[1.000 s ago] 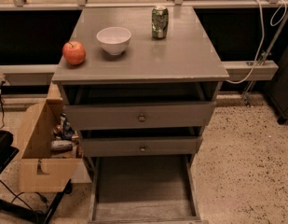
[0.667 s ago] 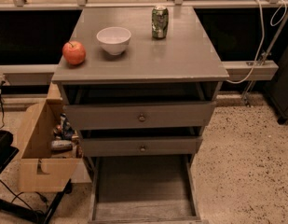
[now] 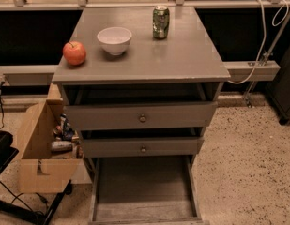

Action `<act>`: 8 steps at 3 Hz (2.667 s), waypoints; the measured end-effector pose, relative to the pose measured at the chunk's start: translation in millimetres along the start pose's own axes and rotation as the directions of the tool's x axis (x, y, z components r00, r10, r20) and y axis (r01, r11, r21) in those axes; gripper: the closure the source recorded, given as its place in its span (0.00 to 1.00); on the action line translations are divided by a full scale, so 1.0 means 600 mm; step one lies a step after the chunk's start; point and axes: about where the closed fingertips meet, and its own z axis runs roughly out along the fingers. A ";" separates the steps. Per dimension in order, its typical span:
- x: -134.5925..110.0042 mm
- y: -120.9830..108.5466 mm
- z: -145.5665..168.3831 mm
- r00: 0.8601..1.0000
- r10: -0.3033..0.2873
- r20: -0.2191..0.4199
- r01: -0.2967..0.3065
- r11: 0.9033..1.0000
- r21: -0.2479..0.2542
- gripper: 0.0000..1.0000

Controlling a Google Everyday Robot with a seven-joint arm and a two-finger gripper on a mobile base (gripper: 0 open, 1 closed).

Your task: Close bottom drawer

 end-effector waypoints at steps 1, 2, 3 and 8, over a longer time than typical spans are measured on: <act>-0.047 -0.024 0.051 0.999 -0.039 0.023 0.039 0.999 -0.026 1.00; -0.106 -0.045 0.081 0.995 -0.085 0.043 0.087 0.996 -0.032 1.00; -0.170 -0.068 0.120 0.988 -0.151 0.020 0.152 0.987 -0.055 1.00; -0.319 -0.194 0.141 0.968 -0.248 0.045 0.250 0.967 -0.043 1.00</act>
Offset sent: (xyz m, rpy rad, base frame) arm 0.1130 0.0702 0.0138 0.0378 -0.1226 0.1009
